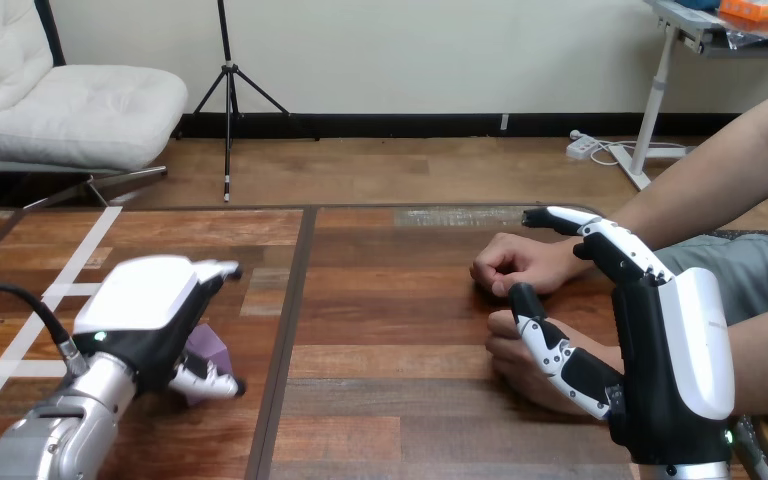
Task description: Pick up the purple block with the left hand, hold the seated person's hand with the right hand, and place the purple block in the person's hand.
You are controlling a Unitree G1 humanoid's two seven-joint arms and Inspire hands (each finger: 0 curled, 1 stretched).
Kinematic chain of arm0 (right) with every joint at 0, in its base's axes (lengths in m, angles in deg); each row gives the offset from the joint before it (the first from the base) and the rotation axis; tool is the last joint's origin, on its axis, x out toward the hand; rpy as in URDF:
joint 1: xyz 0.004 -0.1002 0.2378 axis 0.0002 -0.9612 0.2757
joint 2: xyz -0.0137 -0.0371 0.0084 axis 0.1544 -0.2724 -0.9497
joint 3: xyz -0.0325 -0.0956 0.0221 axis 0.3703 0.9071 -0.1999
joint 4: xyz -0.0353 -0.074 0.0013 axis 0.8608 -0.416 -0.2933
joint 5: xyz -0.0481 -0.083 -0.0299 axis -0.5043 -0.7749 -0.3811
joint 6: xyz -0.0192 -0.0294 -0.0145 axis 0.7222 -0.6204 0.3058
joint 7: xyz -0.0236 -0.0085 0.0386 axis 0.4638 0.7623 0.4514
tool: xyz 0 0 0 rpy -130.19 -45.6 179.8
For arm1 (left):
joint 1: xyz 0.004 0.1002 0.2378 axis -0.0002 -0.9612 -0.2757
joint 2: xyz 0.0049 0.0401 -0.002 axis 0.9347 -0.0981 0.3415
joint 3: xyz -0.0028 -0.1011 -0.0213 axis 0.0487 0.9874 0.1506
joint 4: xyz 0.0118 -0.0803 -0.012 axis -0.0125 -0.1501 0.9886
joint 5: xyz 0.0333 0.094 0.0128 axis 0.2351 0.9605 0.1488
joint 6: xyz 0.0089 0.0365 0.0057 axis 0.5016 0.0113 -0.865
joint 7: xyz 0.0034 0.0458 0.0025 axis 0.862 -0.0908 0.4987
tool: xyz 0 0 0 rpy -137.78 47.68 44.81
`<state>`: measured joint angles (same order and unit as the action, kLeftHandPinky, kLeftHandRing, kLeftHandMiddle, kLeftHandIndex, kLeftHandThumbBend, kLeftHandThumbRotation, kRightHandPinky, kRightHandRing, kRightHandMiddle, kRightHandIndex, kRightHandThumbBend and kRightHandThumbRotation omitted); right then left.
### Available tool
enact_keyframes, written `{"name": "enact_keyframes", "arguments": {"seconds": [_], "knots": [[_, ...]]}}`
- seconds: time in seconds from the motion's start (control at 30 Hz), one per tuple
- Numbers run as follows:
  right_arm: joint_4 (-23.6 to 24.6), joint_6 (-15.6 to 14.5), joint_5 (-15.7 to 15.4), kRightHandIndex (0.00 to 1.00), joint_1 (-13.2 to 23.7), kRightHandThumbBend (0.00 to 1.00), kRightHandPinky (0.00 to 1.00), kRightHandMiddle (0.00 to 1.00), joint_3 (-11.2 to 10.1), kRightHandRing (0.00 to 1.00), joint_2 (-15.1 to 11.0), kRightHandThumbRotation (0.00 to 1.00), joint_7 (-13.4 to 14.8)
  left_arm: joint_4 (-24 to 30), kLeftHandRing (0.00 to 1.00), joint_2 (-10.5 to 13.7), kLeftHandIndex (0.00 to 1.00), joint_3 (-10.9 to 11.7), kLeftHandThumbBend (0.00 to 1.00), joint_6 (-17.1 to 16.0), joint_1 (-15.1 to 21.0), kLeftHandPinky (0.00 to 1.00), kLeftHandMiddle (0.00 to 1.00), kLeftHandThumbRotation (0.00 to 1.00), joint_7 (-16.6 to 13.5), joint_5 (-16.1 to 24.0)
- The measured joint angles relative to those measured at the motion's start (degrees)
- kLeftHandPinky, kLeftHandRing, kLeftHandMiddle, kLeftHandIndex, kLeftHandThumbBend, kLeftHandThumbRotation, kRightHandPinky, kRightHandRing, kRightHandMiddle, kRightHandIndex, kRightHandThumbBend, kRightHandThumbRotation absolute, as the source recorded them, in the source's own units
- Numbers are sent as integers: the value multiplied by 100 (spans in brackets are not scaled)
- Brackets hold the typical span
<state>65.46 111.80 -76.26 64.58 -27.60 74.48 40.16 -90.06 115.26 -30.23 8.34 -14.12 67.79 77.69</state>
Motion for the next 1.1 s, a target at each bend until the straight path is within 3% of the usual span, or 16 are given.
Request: {"name": "enact_keyframes", "arguments": {"seconds": [0.3,1.1], "knots": [[0,0,-4,70,4,37,66,74,-2,75,0,0,-44,0,80,0,82,-90,85,181,0,73,83,16,254,40],[0,0,-2,70,5,37,67,74,-53,75,-89,0,-115,-1,78,-5,82,-208,83,255,0,70,83,13,252,37]]}}
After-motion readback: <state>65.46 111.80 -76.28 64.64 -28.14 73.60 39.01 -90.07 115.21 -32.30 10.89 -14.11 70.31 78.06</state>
